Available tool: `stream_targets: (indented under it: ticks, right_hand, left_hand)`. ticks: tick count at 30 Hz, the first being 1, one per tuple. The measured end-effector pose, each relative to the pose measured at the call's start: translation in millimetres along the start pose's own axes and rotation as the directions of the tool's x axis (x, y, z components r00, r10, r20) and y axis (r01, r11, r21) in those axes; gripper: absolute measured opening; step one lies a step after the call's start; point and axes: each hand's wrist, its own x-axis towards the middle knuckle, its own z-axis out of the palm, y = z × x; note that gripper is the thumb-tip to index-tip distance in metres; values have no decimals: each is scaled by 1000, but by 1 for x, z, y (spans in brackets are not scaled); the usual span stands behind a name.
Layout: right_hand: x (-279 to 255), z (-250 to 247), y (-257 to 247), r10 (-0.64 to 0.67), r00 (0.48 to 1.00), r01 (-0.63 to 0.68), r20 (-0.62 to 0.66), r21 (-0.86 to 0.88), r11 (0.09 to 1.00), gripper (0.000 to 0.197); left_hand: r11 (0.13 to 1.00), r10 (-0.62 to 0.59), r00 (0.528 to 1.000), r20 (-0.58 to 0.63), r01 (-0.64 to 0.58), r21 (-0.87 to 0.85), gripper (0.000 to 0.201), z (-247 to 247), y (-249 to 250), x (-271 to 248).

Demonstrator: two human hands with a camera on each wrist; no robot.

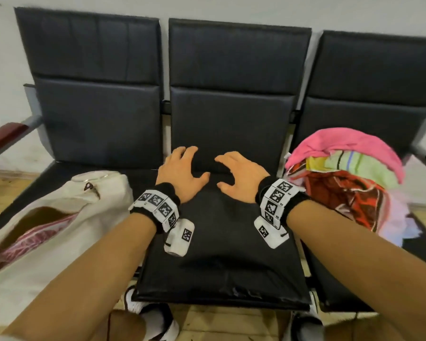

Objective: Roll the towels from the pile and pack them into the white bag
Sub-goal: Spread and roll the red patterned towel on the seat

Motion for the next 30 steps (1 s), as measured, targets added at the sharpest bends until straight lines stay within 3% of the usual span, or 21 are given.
stream_targets:
  ticks: [6,12,15,20,22,24,27,28,30]
  right_hand:
    - [-48,2,73,165,986,-165,-15,-6,986,69]
    - [-87,6,147,366,931,-366,-15,-23,930,65]
    - [-99,6,186,477,878,-479,-45,-59,876,63]
    - [-116,2,241,581,778,-609,-238,-60,791,43]
    - [-121,0,259,634,726,-668,-267,-56,742,44]
    - [-125,1,278,703,671,-734,-236,-77,675,51]
    - [-138,8,308,810,586,-808,-20,-87,583,54]
    - [-142,12,317,815,579,-809,31,-100,579,51]
    - [-148,15,323,798,603,-795,-11,-87,600,42]
  left_hand:
    - [993,100,990,96,-93,-76,76,58,64,20]
    - [980,124,977,173,-92,-178,74,113,107,28]
    - [978,115,974,197,-76,-194,74,137,122,30]
    - [974,83,969,233,-29,-226,74,168,140,35]
    - [970,79,964,252,-16,-242,73,179,145,37]
    - [968,79,960,270,-8,-252,73,188,149,38]
    - [963,79,954,290,1,-268,73,199,154,37]
    - [961,80,951,297,5,-276,73,202,155,36]
    - [959,87,948,306,4,-284,73,204,156,35]
